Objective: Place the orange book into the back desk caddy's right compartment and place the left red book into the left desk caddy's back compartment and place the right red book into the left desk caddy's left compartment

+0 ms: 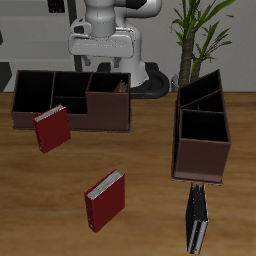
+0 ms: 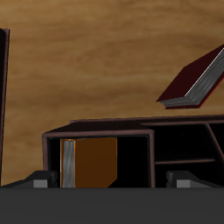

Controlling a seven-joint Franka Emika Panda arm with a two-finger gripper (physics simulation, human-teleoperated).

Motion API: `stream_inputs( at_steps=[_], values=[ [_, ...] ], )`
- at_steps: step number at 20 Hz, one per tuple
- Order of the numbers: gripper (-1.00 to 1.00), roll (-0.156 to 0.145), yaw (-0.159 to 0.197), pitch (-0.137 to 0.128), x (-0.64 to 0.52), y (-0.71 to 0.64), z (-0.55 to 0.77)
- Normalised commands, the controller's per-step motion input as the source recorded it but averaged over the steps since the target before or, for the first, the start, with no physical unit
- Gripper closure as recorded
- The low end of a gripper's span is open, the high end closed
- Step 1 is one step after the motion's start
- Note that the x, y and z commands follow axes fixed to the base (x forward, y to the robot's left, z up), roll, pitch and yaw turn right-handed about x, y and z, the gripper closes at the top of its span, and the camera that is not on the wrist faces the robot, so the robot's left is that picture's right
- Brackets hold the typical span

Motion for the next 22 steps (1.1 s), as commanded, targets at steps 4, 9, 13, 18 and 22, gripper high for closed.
stream_inputs(
  at_steps=[4,9,13,18,22],
  values=[
    [-1.00,-0.093,0.018,-0.041,0.43,-0.15,0.32],
    [-1.00,-0.070,0.030,-0.032,0.46,-0.07,0.22],
    [-1.00,-0.051,0.017,-0.016,0.45,-0.04,0.15],
    [-1.00,-0.014,0.006,-0.020,0.54,0.14,0.26],
    [-1.00,0.055,0.004,-0.021,0.51,0.20,0.14]
  ],
)
